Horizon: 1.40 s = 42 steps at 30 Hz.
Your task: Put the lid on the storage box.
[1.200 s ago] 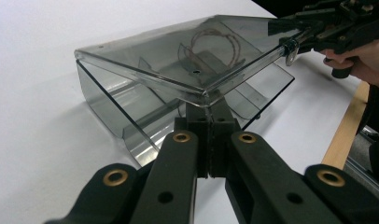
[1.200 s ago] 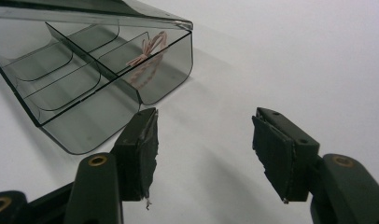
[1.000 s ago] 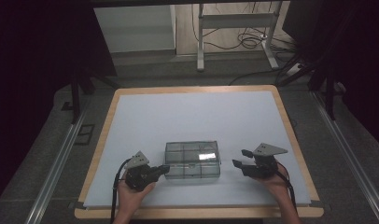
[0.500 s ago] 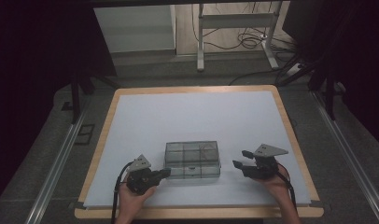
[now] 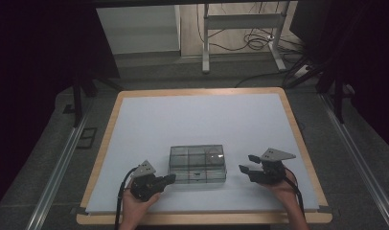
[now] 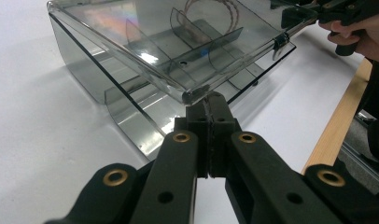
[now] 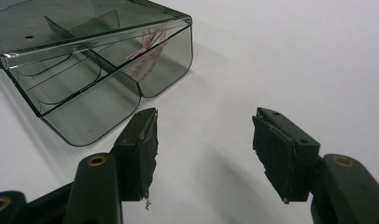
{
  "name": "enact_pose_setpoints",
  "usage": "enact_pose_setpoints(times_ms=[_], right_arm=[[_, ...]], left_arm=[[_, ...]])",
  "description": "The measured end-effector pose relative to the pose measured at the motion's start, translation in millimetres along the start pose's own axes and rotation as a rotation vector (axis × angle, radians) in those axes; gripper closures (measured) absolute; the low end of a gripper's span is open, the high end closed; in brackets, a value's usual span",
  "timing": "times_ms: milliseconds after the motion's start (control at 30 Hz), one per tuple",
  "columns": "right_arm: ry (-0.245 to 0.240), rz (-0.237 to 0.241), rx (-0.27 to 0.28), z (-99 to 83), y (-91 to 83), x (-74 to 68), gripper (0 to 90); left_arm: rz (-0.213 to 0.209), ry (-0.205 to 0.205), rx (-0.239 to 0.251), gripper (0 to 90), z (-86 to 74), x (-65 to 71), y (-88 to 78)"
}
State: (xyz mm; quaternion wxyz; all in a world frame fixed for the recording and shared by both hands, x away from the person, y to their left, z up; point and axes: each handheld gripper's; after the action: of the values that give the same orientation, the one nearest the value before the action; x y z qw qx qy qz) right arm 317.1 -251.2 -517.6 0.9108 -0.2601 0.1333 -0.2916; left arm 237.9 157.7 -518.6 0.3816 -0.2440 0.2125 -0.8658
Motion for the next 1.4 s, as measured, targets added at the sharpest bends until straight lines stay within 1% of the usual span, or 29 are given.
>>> enact_pose_setpoints(times_ms=[167, 267, 333, 467, 500, 667, 800, 900, 967, 1033, 1133, 1167, 1300, 1400], right_arm=[[0.006, -0.001, 0.007, -0.1, -1.0, 0.8, 39.1], [0.005, -0.002, 0.005, -0.2, -1.4, 1.0, 39.1], [0.005, -0.002, 0.006, -0.4, -1.6, 1.1, 39.1], [0.007, -0.004, 0.004, -1.0, -2.1, 1.6, 39.1], [0.011, -0.004, 0.005, -1.1, -2.0, 2.0, 39.1], [0.01, -0.005, 0.006, -1.4, -1.7, 2.5, 39.1], [0.01, -0.004, 0.005, -1.5, -1.5, 2.4, 39.1], [0.008, -0.002, 0.0, -1.9, -1.4, 2.8, 39.1], [0.006, -0.004, -0.003, -2.1, -1.5, 3.0, 39.0], [0.007, -0.005, -0.003, -2.1, -1.8, 3.2, 39.1], [0.008, -0.005, 0.0, -2.2, -1.9, 3.3, 39.1], [0.009, -0.005, 0.001, -2.3, -1.9, 3.4, 39.0], [0.008, -0.008, -0.005, -2.7, -1.4, 3.9, 38.9], [0.01, -0.009, -0.009, -3.1, -1.6, 4.4, 38.6]], left_arm=[[0.001, -0.01, -0.006, 90.0, -5.1, -1.1, -1.7], [0.002, -0.007, -0.006, 90.0, -5.4, -0.7, -2.1], [-0.002, -0.003, -0.007, 90.0, -5.2, -0.2, -2.3], [-0.008, -0.012, -0.014, 90.0, -8.8, 1.6, -3.4], [-0.01, -0.009, -0.019, 90.0, -9.6, 1.7, -3.8], [-0.012, -0.007, -0.01, 90.0, -9.8, 3.4, -7.7], [-0.008, -0.009, 0.008, 90.0, -8.4, 3.0, -12.0], [0.007, -0.012, 0.034, 90.0, -7.1, -1.4, -16.5], [0.015, -0.022, 0.044, 89.0, -6.8, -5.7, -19.7], [0.025, -0.022, 0.06, 87.3, -7.2, -11.3, -23.0], [0.047, -0.039, 0.071, 85.6, -8.2, -20.9, -27.8], [0.057, -0.042, 0.073, 84.4, -8.8, -24.5, -29.3], [0.104, -0.065, 0.052, 71.8, -12.6, -39.6, -32.5], [0.142, -0.073, 0.037, 56.7, -15.7, -48.9, -32.6]])
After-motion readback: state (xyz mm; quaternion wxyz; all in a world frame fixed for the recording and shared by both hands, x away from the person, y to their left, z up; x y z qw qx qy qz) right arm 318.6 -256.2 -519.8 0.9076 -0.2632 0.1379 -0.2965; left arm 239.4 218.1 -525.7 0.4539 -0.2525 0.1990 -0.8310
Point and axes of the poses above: each handheld gripper's, and its own axes: y roughly forward along the jaws, z roughly out of its top, x roughly to its right, and after that the axes turned 6 degrees about z, right-handed
